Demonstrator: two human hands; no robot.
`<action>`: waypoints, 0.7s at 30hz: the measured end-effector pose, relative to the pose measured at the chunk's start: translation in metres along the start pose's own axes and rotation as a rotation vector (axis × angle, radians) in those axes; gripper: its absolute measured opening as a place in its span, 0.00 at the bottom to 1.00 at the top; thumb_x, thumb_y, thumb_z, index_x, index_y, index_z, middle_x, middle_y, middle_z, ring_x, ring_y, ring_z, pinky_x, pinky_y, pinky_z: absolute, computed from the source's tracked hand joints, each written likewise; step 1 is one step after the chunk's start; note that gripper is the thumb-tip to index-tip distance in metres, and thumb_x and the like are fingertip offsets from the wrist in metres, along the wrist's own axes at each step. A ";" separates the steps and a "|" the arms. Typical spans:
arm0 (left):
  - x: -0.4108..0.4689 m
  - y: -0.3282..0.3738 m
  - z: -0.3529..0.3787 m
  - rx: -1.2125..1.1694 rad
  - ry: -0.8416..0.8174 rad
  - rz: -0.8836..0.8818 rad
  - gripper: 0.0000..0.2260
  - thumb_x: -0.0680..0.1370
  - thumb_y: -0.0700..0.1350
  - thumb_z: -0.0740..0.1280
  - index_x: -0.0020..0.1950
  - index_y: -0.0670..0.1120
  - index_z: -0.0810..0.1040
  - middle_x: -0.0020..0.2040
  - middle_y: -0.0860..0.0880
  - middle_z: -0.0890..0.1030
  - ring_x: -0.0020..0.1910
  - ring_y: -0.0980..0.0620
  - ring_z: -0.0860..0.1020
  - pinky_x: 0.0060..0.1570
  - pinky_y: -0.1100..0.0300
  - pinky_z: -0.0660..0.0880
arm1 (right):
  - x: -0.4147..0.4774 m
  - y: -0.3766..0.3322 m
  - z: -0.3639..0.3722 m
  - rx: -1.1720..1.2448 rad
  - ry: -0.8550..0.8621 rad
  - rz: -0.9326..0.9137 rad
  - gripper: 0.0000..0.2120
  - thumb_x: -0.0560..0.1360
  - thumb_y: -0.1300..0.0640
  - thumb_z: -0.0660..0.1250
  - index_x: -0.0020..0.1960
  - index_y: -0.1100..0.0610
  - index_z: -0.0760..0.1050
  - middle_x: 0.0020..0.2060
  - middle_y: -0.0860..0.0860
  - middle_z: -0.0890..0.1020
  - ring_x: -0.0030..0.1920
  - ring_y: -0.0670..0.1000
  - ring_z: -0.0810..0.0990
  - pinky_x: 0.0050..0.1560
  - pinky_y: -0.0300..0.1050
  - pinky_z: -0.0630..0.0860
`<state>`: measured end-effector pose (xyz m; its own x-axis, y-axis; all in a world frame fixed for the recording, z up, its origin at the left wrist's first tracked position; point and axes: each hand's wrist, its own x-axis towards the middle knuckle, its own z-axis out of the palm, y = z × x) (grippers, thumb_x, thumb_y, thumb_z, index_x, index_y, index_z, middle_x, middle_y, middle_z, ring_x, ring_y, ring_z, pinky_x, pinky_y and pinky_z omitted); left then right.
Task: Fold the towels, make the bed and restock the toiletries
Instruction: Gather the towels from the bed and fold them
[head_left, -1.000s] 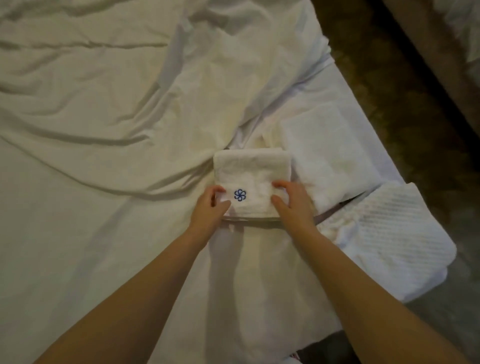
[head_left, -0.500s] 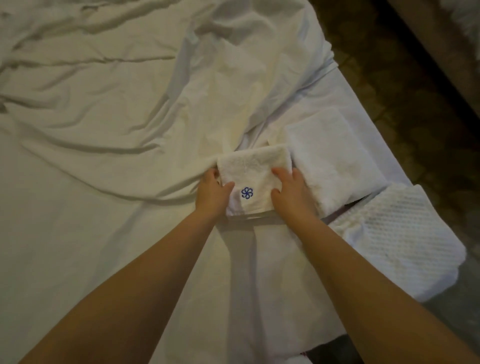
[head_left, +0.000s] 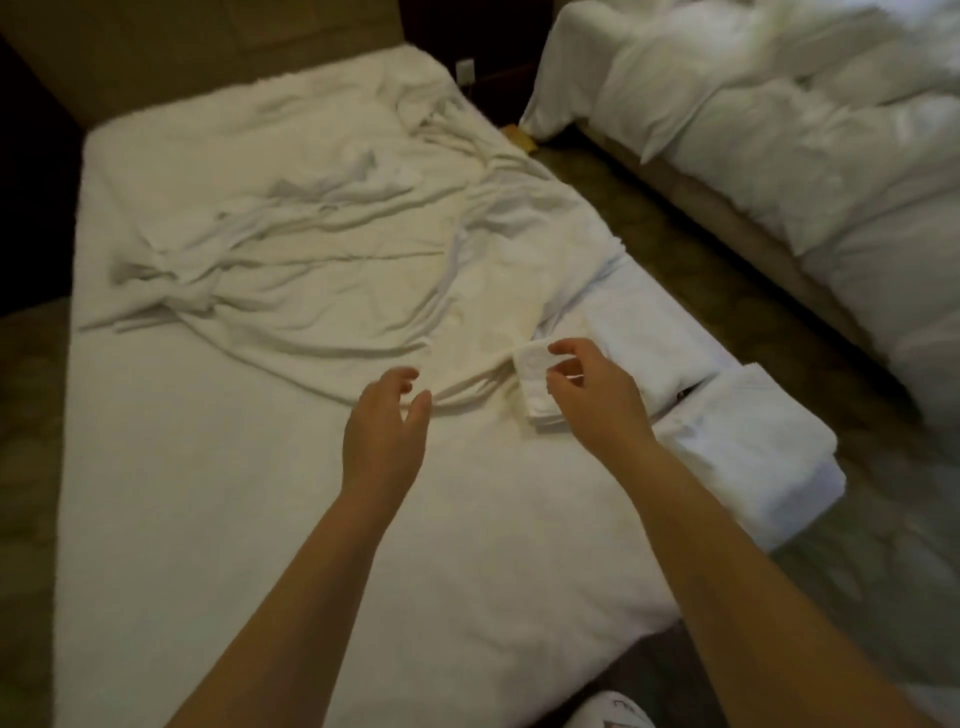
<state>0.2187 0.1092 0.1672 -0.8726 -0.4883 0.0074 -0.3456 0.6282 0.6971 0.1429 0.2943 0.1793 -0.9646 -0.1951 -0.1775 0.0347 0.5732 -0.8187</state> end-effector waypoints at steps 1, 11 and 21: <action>-0.025 -0.009 -0.019 -0.022 -0.009 -0.002 0.13 0.79 0.45 0.62 0.63 0.45 0.74 0.58 0.46 0.78 0.57 0.50 0.75 0.50 0.63 0.65 | -0.032 -0.009 0.006 0.032 0.032 -0.008 0.13 0.80 0.56 0.59 0.64 0.50 0.70 0.49 0.47 0.76 0.44 0.44 0.74 0.38 0.32 0.69; -0.200 -0.094 -0.166 -0.003 0.003 -0.004 0.12 0.80 0.46 0.61 0.63 0.48 0.74 0.55 0.50 0.78 0.50 0.56 0.73 0.48 0.63 0.66 | -0.267 -0.027 0.088 0.173 0.035 0.017 0.12 0.79 0.59 0.60 0.60 0.51 0.72 0.39 0.53 0.80 0.33 0.47 0.73 0.29 0.33 0.68; -0.313 -0.158 -0.246 -0.046 0.241 -0.203 0.11 0.80 0.47 0.62 0.62 0.50 0.74 0.50 0.51 0.78 0.47 0.51 0.76 0.41 0.59 0.72 | -0.348 -0.069 0.168 0.145 -0.212 -0.126 0.11 0.79 0.58 0.60 0.61 0.51 0.72 0.35 0.51 0.78 0.30 0.46 0.71 0.28 0.34 0.67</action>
<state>0.6311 0.0137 0.2305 -0.6788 -0.7337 0.0302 -0.4838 0.4777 0.7333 0.5198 0.1891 0.2056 -0.8879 -0.4285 -0.1675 -0.0298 0.4169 -0.9084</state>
